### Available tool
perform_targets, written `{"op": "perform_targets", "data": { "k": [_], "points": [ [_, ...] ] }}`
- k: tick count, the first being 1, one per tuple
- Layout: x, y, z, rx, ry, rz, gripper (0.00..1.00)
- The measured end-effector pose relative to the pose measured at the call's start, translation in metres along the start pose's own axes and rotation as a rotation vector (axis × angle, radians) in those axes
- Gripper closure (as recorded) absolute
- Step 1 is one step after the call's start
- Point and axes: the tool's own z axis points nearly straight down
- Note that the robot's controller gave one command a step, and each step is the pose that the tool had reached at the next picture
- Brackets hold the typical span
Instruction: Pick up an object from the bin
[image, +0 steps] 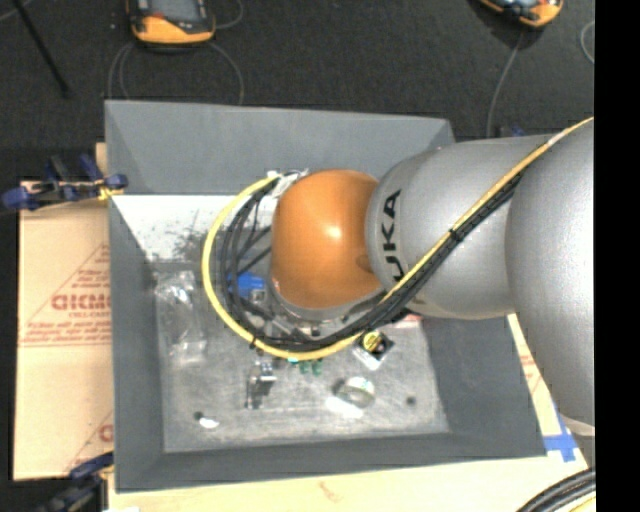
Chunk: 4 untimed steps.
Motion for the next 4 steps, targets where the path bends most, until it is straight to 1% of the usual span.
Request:
{"op": "perform_targets", "data": {
  "k": [1,2,3,4],
  "points": [
    [-0.048,-0.036,0.096,-0.002,-0.012,-0.185,0.0],
    [-0.07,-0.069,0.094,-0.003,-0.017,-0.193,0.0],
    [-0.071,-0.068,0.091,-0.003,-0.024,-0.19,1.0],
    [-0.113,-0.063,-0.03,0.001,-0.02,-0.197,1.0]
  ]
}}
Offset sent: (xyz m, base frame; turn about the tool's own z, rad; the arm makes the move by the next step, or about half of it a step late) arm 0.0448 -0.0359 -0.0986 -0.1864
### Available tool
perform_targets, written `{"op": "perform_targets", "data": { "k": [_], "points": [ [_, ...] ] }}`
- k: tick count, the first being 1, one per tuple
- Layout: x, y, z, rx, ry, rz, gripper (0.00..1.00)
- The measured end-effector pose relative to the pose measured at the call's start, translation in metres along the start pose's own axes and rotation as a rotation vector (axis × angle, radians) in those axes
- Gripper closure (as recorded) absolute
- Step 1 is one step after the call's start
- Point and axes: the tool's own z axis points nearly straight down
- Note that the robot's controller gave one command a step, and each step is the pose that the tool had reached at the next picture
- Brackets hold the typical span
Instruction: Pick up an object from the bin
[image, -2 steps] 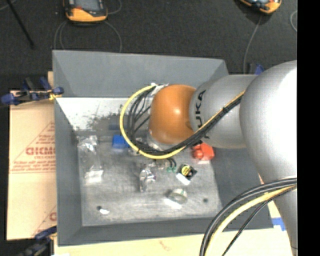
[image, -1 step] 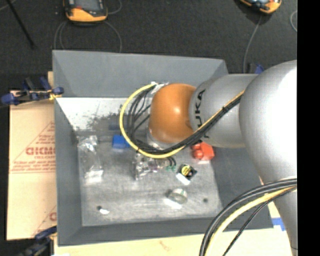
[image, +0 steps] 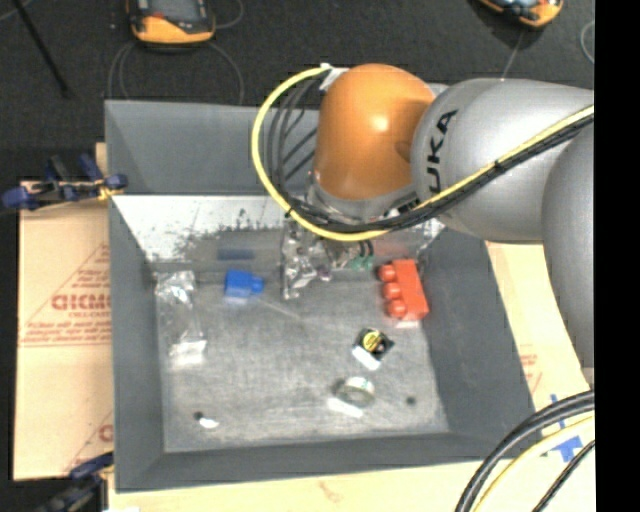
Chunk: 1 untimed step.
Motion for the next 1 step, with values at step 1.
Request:
{"op": "perform_targets", "data": {
  "k": [1],
  "points": [
    [-0.0041,-0.0115,-0.0394,0.0,0.004,-0.031,1.0]
  ]
}}
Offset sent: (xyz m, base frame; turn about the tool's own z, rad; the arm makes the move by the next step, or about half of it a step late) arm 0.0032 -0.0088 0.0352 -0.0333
